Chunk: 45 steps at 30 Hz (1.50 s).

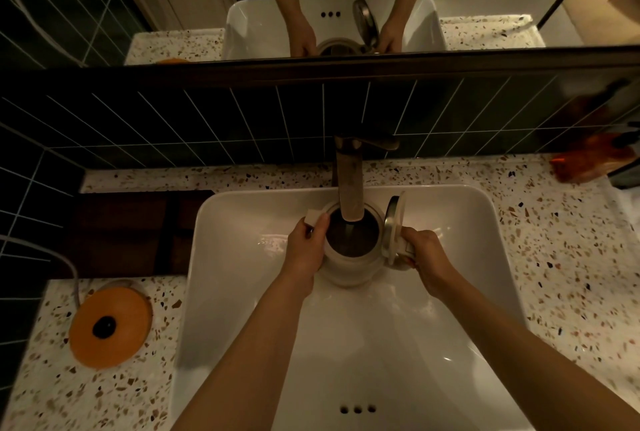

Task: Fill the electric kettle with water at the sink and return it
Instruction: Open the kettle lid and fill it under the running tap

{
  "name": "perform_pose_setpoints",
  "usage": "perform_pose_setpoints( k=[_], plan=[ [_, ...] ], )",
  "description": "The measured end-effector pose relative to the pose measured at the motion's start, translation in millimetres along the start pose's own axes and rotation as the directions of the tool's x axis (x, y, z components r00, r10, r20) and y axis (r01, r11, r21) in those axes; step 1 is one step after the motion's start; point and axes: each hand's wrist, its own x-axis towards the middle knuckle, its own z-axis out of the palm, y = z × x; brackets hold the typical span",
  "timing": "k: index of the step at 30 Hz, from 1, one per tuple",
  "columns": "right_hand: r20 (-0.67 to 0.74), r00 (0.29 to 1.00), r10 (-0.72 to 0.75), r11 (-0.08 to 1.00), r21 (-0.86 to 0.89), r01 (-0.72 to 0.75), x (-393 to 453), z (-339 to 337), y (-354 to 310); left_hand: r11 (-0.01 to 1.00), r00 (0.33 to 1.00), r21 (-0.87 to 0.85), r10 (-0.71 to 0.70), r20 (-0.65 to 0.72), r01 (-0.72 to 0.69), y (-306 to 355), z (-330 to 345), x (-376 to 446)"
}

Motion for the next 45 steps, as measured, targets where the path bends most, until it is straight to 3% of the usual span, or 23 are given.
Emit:
perform_pose_setpoints(
  k=[45],
  plan=[
    [0.008, 0.999, 0.037, 0.999, -0.023, -0.037, -4.9, 2.1, -8.8, 0.999, 0.999, -0.013, 0.047, 0.016, -0.047, 4.2, -0.4, -5.2]
  ],
)
